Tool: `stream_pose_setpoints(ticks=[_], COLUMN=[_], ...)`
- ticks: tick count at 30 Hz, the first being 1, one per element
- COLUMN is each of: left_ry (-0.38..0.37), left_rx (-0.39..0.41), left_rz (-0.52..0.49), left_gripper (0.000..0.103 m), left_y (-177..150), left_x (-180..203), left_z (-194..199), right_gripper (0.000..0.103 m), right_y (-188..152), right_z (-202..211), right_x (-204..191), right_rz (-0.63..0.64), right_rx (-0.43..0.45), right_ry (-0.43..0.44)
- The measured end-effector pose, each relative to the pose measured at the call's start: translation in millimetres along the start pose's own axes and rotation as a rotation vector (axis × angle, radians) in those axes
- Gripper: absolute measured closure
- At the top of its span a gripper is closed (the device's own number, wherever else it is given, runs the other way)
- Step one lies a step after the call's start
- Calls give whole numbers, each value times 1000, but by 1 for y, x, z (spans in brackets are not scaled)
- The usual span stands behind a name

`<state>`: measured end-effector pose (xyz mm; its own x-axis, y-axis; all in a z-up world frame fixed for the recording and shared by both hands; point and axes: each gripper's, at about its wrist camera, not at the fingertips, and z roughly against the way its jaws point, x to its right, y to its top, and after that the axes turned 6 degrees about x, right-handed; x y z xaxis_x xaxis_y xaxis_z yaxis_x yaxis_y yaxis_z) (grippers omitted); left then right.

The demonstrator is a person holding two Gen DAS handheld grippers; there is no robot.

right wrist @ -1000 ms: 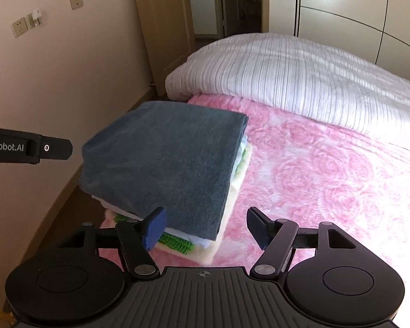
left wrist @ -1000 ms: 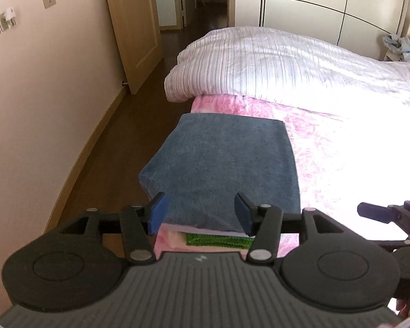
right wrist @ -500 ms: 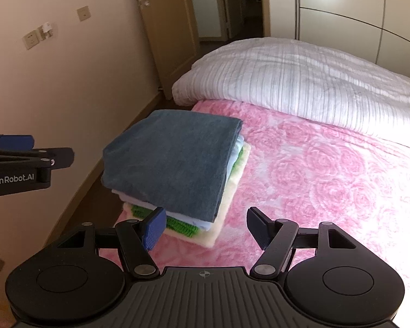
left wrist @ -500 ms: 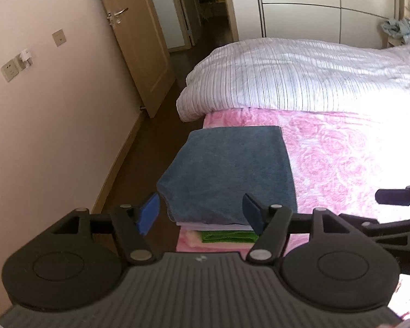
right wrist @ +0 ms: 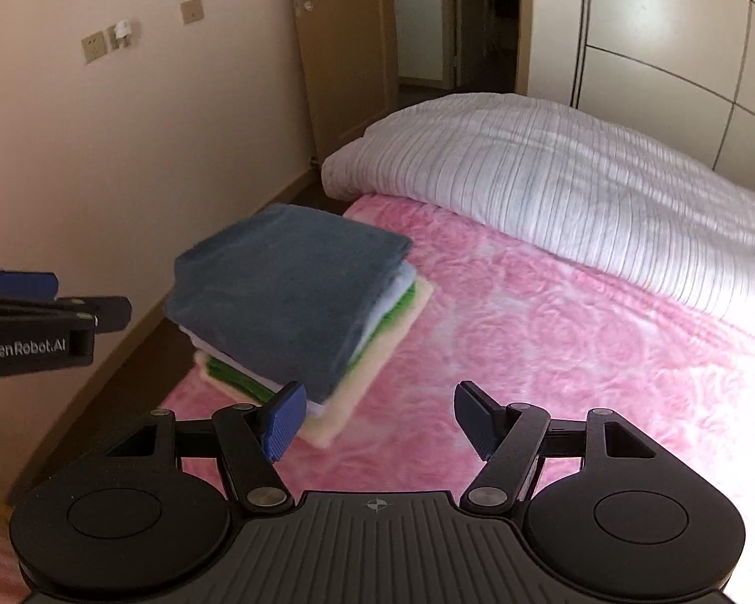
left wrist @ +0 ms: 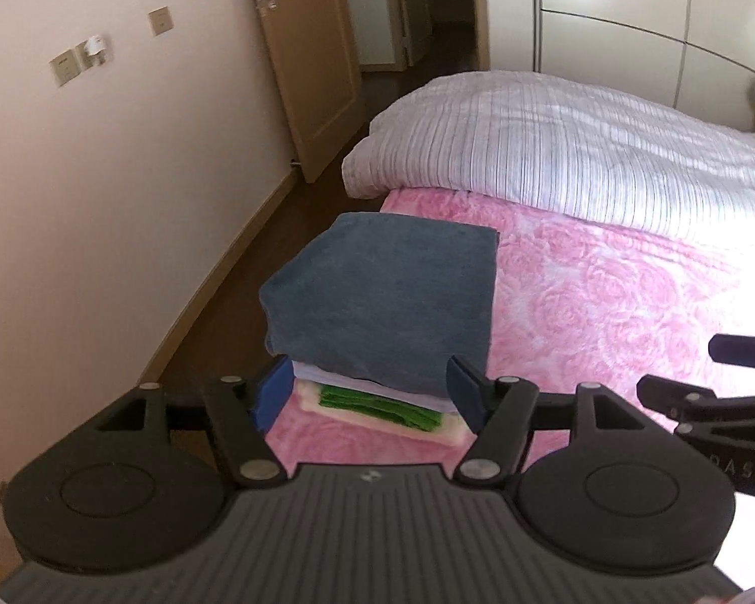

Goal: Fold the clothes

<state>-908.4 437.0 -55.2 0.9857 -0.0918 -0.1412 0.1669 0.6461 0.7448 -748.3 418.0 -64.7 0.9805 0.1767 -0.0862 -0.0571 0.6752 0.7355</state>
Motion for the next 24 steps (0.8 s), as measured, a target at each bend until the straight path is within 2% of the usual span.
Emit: stream_pose_setpoints(ticks=[6,14,24], left_ry=[71,132,198], left_rx=[9,-33,-67], left_rz=[87,285,378], left_gripper=[39,39,39], left_y=[-3,-20,-34], left_x=[20,48,95], left_z=[18,41,60], right_gripper=[34,34,34], right_y=[0,-9,-23], right_z=[9,15,15], right_x=[33,66,99], right_rz=[29,141,238], right_rx=[-3,-60,-106], right_ry=[42,95,139])
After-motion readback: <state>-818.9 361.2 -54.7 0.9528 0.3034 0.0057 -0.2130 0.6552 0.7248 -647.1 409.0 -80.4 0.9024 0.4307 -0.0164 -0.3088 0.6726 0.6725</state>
